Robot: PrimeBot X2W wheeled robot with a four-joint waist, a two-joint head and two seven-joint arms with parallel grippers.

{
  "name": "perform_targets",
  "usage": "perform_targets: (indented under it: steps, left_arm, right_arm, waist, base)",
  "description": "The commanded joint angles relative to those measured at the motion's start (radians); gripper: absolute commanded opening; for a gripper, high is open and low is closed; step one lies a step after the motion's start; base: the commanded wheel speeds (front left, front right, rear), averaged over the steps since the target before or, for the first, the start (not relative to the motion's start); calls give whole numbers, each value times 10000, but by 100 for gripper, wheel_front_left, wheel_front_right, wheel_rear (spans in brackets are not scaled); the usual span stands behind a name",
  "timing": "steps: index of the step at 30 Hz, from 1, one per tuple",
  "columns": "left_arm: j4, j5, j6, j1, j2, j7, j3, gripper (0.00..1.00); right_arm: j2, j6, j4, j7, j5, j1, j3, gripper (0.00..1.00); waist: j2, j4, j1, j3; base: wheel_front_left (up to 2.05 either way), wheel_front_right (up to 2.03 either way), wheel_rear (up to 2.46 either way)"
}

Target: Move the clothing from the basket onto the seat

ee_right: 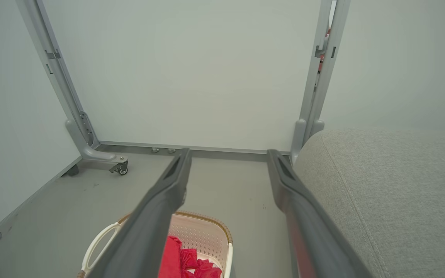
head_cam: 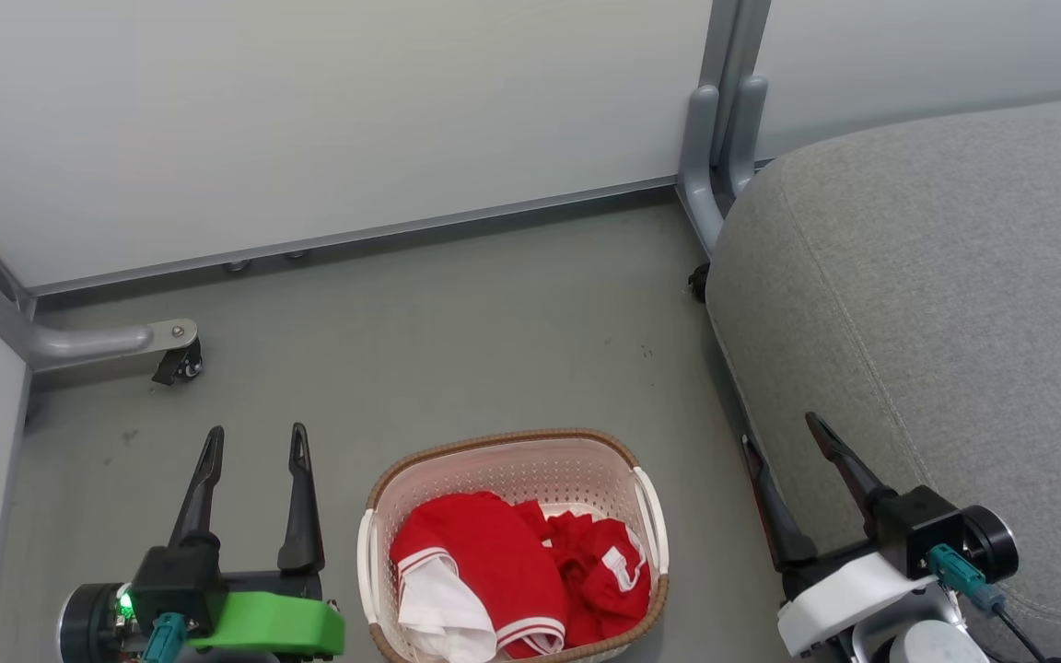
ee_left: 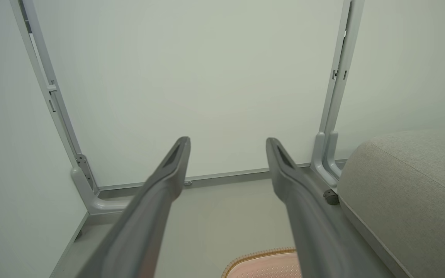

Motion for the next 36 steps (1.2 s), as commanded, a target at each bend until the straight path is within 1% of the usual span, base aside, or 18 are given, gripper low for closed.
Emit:
perform_targets:
  steps: [1, 15, 21, 25, 29, 30, 36]
  left_arm:
    - [-2, 12, -8, 123, 69, 0, 15, 100]
    - [60, -22, -44, 140, 68, 0, 26, 100]
    - [260, -49, -172, -3, 66, 2, -143, 100]
    - [487, 115, -310, -468, 65, 2, -430, 100]
    - [756, 179, -389, -1073, 65, 2, -751, 100]
    - [896, 173, -439, -1398, 65, 2, -904, 100]
    - [1585, 771, -769, -2556, 69, 3, -1352, 100]
  right_arm:
    - [-58, 1, 4, -48, 35, 114, -40, 100]
    - [-56, 1, 58, -48, 94, 35, -95, 100]
    - [-55, 1, 20, -48, 94, -124, -238, 100]
    - [-53, 1, -75, -48, -46, -372, -504, 100]
    - [-49, 1, -220, -48, -114, -839, -740, 100]
    - [-50, 1, -320, -48, -164, -1090, -796, 100]
    - [-50, -1, -612, -48, -299, -1940, -1004, 100]
  waist:
    - [-1, 3, 0, -5]
    - [-1, -22, 0, 73]
    - [-1, -56, 0, 488]
    - [-1, -39, 0, 1202]
    - [-1, -52, 0, 2187]
    - [-1, -90, 0, 2730]
    - [-1, -265, 0, 4358]
  base:
    - [0, 0, 0]
    - [0, 0, 0]
    - [0, 0, 0]
    - [0, 0, 0]
    - [0, 0, 0]
    - [0, 0, 0]
    - [0, 0, 0]
